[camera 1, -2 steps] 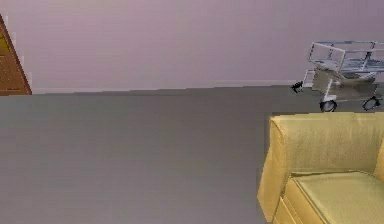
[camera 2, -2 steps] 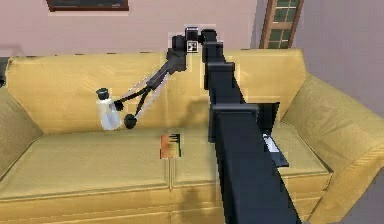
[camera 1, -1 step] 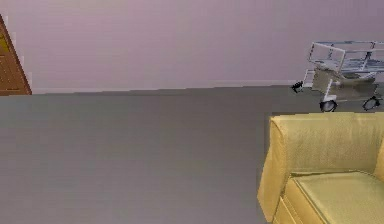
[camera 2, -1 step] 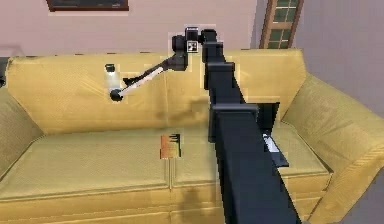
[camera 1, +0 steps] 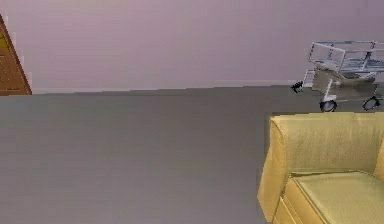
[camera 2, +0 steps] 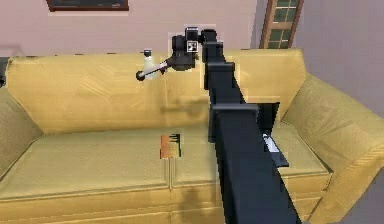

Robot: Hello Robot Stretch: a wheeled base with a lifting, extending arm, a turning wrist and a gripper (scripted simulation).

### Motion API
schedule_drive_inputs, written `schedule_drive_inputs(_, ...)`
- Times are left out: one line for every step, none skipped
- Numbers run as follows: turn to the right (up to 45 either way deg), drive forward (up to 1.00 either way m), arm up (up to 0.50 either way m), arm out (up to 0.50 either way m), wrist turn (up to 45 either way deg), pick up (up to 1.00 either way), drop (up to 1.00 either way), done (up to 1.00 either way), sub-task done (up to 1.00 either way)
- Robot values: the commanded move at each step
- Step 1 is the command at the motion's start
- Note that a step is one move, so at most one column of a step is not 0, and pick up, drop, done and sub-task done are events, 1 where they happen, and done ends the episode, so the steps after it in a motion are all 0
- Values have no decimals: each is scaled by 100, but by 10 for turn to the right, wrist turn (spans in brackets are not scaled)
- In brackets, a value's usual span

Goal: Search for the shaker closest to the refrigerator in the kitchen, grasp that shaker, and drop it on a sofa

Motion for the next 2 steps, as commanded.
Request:
schedule_drive_inputs(0, 0, 0, 0, 390, 0, 0, 0, 0)
schedule_drive_inputs(0, 0, -26, 0, 0, 0, 0, 0, 0)
